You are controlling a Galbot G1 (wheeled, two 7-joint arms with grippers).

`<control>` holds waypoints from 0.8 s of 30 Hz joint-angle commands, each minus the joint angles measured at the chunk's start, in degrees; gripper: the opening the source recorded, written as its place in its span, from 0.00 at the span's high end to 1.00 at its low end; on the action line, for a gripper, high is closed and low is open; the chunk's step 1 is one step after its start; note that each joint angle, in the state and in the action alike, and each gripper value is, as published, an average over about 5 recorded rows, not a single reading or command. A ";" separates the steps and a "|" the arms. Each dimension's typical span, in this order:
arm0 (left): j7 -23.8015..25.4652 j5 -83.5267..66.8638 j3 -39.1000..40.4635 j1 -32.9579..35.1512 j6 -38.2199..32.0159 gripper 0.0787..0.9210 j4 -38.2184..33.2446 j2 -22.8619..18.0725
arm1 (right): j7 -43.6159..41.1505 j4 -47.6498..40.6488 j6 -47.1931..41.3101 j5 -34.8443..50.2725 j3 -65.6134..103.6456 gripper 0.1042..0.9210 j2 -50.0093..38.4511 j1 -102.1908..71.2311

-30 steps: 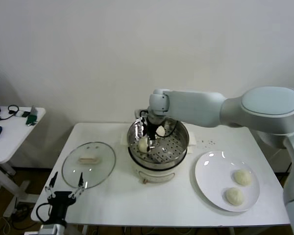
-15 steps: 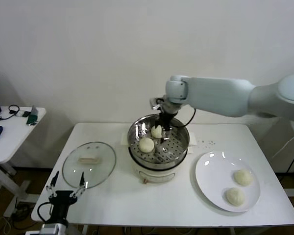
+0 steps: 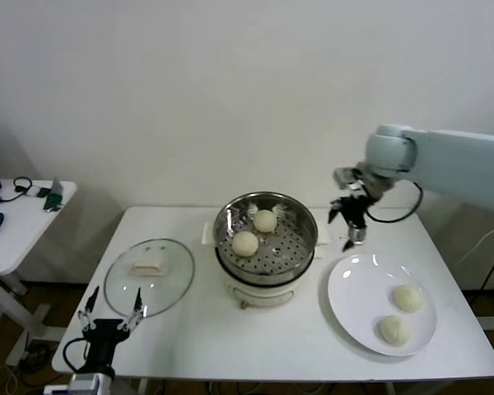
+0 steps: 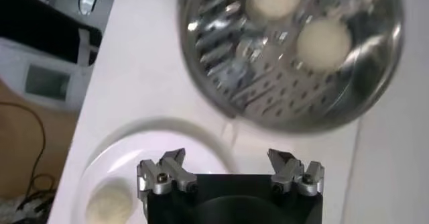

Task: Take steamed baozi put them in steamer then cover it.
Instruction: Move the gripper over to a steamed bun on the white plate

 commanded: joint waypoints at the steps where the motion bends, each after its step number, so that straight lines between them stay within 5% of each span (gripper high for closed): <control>1: -0.02 0.21 -0.07 0.18 0.10 0.12 -0.30 -0.16 | -1.26 6.02 1.04 -13.87 4.11 0.12 -15.38 -8.50; 13: -0.11 0.93 -0.31 1.00 0.34 0.12 -0.65 -0.90 | -0.42 4.33 1.23 -22.21 20.14 0.12 -20.66 -33.86; 24: -0.16 1.16 -0.75 1.52 0.22 0.12 -0.36 -1.26 | 0.05 2.08 0.96 -22.82 23.88 0.12 -16.63 -39.02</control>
